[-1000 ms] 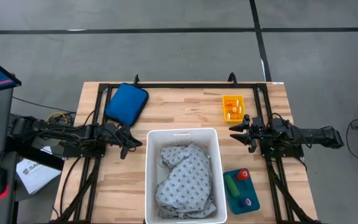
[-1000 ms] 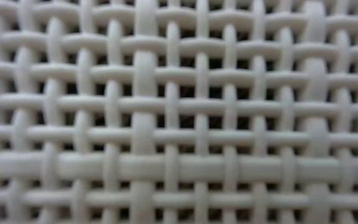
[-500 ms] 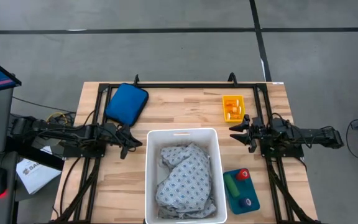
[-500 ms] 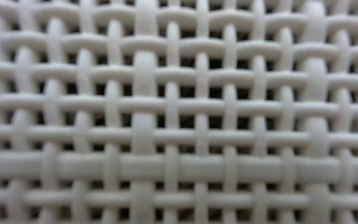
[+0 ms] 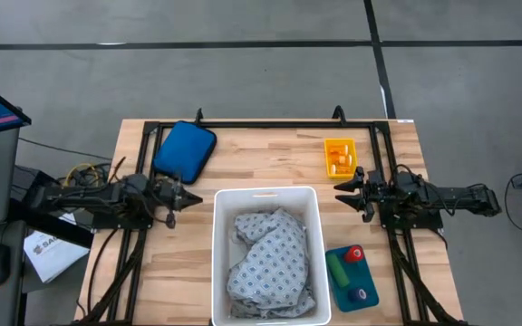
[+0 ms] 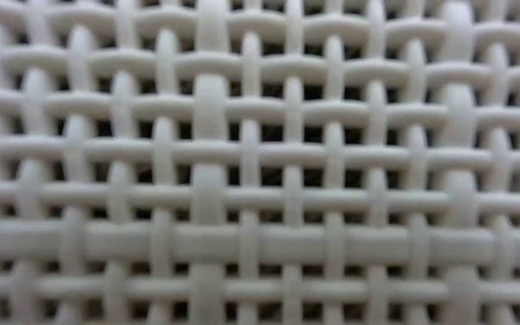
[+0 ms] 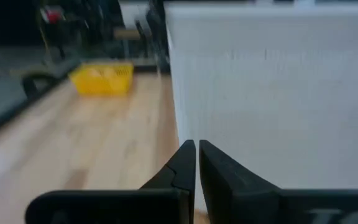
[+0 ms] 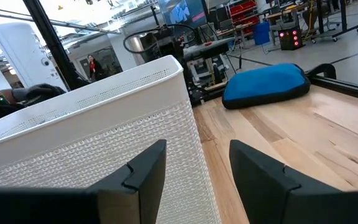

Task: Pick & place medical supplies in basket/bin
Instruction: Return to Home Position

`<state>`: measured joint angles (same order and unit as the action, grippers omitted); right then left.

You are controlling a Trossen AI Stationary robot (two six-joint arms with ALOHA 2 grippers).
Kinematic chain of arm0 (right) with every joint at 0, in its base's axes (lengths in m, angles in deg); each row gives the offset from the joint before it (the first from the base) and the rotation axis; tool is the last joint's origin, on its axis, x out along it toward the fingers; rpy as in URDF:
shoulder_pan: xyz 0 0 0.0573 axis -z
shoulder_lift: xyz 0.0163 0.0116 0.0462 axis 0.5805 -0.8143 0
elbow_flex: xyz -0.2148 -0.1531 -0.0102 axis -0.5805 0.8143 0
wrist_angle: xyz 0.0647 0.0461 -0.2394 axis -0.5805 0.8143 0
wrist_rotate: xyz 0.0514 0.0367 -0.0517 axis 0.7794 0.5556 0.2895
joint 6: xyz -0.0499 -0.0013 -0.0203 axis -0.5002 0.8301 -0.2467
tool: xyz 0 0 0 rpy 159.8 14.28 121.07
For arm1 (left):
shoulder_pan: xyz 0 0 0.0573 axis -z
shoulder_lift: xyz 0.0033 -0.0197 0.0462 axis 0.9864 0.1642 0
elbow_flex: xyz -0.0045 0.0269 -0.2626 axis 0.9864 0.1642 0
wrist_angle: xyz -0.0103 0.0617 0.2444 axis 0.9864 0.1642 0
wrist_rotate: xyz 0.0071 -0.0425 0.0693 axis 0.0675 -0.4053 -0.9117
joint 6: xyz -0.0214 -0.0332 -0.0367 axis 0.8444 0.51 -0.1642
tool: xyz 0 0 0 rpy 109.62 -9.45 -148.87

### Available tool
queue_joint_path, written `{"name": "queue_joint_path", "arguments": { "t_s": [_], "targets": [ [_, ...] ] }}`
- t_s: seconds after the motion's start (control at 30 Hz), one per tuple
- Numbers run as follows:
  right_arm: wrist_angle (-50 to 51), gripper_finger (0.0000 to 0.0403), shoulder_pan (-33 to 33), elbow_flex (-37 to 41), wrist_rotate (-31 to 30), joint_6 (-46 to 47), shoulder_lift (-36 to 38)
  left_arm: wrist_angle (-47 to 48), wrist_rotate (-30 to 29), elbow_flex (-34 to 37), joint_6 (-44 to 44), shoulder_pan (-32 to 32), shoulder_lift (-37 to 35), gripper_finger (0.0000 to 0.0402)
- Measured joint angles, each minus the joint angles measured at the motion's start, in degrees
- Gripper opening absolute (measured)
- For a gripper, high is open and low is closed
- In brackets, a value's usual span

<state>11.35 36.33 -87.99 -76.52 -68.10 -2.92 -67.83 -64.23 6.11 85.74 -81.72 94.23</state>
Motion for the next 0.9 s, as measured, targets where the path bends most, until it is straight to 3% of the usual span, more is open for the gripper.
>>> {"name": "queue_joint_path", "arguments": {
  "t_s": [0.27, 0.9],
  "targets": [
    [0.02, 0.0173, 0.0, 0.0, 0.0, 0.0, 0.0, 0.28, -0.35, -0.01, -5.93, 0.48, -10.16, 0.0011],
    [0.02, 0.0173, 0.02, 0.02, 0.0, 0.0, -0.02, -2.29, -0.35, 0.06, -6.05, 1.56, -10.02, 0.0011]
  ]
}}
